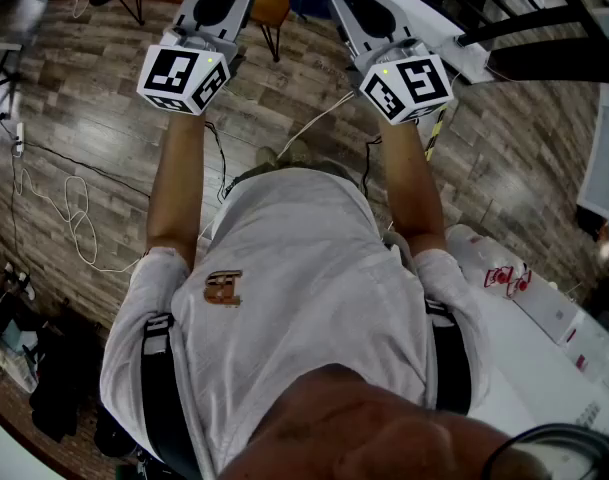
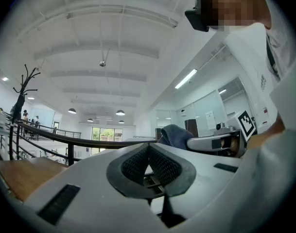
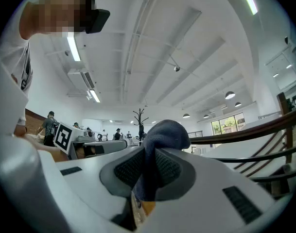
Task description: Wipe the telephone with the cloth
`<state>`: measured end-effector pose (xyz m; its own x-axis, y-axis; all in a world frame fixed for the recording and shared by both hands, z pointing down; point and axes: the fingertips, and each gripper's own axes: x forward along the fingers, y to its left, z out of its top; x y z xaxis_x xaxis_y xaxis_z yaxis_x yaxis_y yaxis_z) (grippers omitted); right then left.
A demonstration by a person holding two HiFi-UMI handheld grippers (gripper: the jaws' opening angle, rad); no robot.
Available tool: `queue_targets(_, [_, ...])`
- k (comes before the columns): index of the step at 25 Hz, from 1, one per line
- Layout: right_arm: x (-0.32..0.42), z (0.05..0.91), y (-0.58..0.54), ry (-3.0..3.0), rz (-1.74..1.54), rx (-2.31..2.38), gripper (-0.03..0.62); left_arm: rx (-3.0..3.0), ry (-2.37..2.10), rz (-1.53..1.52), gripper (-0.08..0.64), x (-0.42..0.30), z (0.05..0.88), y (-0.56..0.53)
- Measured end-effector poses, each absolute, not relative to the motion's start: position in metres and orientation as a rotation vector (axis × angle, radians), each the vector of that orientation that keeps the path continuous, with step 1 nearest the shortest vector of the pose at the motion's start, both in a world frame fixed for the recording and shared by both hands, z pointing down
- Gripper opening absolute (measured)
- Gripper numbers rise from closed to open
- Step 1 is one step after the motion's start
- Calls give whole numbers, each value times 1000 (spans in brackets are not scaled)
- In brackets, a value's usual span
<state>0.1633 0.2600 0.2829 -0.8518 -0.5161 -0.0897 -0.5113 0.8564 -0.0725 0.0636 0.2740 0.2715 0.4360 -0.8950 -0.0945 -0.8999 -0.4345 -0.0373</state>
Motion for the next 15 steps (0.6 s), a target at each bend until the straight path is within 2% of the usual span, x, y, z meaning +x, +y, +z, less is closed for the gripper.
queue_targets(15, [176,282,252,2926,-74,-786,72,-2582,1647,91,18,77,270,264])
